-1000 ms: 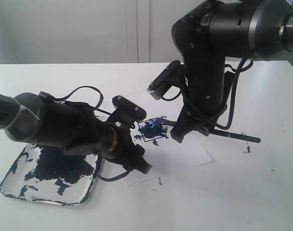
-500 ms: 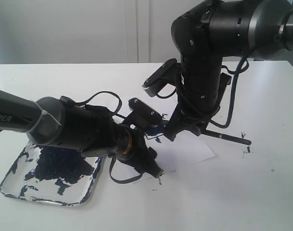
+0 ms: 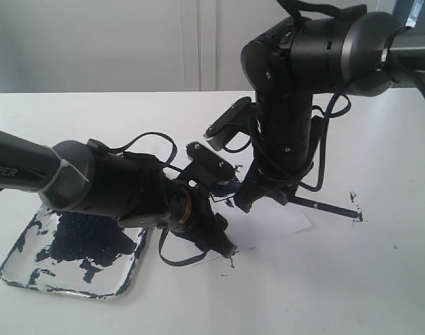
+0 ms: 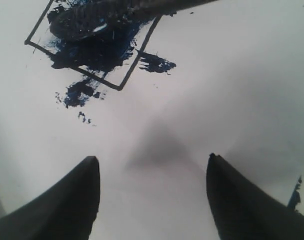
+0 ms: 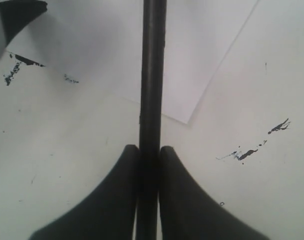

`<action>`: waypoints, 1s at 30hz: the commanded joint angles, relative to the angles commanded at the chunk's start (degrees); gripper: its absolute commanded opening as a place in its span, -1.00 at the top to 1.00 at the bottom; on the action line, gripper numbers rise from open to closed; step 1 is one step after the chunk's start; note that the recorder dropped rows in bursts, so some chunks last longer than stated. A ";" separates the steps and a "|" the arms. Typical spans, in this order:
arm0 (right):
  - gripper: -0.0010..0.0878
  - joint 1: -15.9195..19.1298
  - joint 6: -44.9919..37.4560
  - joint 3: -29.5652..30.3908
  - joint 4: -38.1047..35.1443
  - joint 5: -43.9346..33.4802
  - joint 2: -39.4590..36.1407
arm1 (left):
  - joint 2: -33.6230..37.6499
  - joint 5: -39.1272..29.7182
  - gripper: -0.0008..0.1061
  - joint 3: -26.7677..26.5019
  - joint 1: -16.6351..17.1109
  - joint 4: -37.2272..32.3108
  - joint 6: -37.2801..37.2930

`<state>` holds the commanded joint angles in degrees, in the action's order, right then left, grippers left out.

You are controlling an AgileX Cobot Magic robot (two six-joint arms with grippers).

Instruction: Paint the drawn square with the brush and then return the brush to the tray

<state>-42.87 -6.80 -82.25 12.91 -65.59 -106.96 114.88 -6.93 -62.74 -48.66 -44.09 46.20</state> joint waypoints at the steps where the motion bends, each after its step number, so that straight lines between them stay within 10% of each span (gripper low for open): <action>1: 0.98 0.00 0.00 0.00 0.54 -0.11 -0.24 | 0.00 0.00 -0.24 0.00 0.00 0.15 0.00; 18: 0.98 0.11 3.15 0.00 11.14 -4.38 -0.63 | 0.00 -0.27 -0.24 0.00 0.00 0.13 0.00; 30: 0.98 0.11 0.03 0.00 0.74 -2.12 -0.63 | 0.00 -0.27 -0.24 0.00 0.00 0.13 0.00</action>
<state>-42.76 -6.77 -82.25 13.65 -67.71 -107.59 114.88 -7.20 -62.74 -48.66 -43.96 46.20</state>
